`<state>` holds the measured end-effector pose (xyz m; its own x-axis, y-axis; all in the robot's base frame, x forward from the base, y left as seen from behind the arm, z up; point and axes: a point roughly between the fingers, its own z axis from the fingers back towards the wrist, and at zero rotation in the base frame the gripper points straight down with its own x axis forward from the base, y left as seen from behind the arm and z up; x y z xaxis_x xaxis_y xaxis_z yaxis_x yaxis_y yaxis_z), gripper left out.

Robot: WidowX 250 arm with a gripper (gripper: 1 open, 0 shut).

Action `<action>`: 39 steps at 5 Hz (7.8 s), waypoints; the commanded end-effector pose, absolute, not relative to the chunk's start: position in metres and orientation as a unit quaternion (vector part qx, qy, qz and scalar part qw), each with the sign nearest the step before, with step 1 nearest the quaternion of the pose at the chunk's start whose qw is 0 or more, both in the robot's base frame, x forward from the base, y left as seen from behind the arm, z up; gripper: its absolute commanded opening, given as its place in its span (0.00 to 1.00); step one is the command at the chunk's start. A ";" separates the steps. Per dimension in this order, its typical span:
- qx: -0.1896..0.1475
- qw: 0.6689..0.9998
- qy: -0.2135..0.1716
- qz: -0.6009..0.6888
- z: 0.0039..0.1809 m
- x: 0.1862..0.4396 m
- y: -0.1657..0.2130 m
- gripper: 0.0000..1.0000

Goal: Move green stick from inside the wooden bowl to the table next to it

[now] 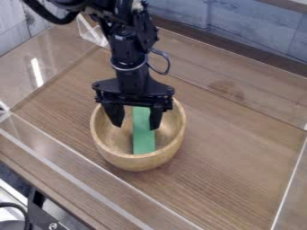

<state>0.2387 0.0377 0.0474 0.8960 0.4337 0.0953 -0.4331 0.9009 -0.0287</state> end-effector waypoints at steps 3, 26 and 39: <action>0.009 0.975 -0.054 0.213 0.044 0.233 0.056 1.00; -0.054 0.996 -0.042 0.064 0.059 0.232 -0.075 0.00; -0.074 0.991 -0.041 -0.108 0.041 0.253 -0.122 0.00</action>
